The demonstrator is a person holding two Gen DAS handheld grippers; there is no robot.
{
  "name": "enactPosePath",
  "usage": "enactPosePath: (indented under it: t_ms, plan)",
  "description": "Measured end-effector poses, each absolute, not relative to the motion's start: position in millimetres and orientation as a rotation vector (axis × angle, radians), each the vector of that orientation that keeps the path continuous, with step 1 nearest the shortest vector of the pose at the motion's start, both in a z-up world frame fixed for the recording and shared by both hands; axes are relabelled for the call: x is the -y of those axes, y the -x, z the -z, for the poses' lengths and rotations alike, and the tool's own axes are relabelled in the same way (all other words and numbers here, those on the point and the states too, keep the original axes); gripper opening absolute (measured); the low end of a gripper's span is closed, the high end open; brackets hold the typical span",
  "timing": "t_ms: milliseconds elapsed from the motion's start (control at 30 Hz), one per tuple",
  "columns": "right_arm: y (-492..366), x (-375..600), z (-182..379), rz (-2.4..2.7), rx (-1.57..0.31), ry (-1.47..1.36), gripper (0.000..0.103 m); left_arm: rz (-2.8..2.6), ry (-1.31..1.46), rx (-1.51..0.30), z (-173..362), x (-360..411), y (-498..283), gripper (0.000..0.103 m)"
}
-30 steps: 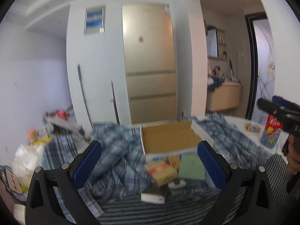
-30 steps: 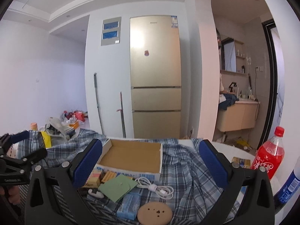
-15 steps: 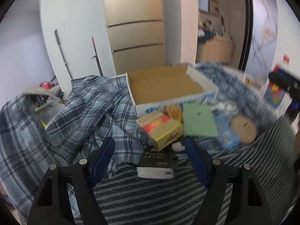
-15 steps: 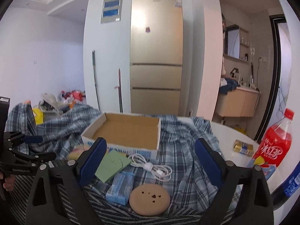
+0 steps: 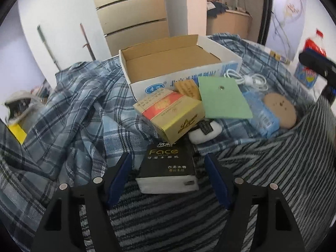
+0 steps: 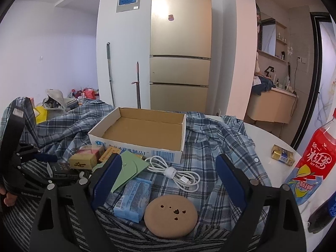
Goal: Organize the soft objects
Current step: 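Lower the left gripper onto the black Face tissue pack and grasp it, then lift the tissue pack with the left gripper while the right gripper grasps the tan coaster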
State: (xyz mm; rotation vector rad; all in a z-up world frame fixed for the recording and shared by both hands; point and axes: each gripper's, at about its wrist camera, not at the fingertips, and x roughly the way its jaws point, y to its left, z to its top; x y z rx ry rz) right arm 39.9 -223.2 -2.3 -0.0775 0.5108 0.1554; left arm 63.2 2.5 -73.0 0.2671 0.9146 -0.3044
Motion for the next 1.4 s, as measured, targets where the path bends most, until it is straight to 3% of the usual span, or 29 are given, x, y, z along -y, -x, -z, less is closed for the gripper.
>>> enactPosePath:
  t_ms: [100, 167, 400, 700, 767, 967, 1400]
  plan:
    - [-41.1, 224.5, 2.5, -0.152, -0.516, 0.073, 0.09, 0.309, -0.299, -0.902, 75.3, 1.6, -61.8, 0.072]
    - [-41.3, 224.7, 2.8, -0.151, -0.519, 0.074, 0.09, 0.299, -0.325, -0.898, 76.0, 3.5, -63.0, 0.051]
    - [-37.2, 229.3, -4.3, -0.13, -0.488, 0.075, 0.09, 0.31, -0.351, -0.829, 63.8, 6.1, -45.5, 0.048]
    - [-31.8, 246.9, -20.1, -0.104, -0.45, 0.025, 0.09, 0.369, -0.363, -0.548, 4.5, 30.1, 12.4, 0.048]
    - [-31.1, 249.7, -22.1, -0.102, -0.454, 0.023, 0.086, 0.377, -0.345, -0.495, -6.6, 36.6, 20.2, 0.048]
    - [-43.9, 247.6, -11.4, -0.152, -0.569, 0.026, 0.063, 0.38, -0.233, -0.324, -28.9, 46.8, 40.2, 0.048]
    - [-75.9, 227.3, 60.7, -0.224, -0.933, 0.124, 0.063, 0.306, -0.139, -0.368, 9.5, 40.8, 2.7, 0.048]
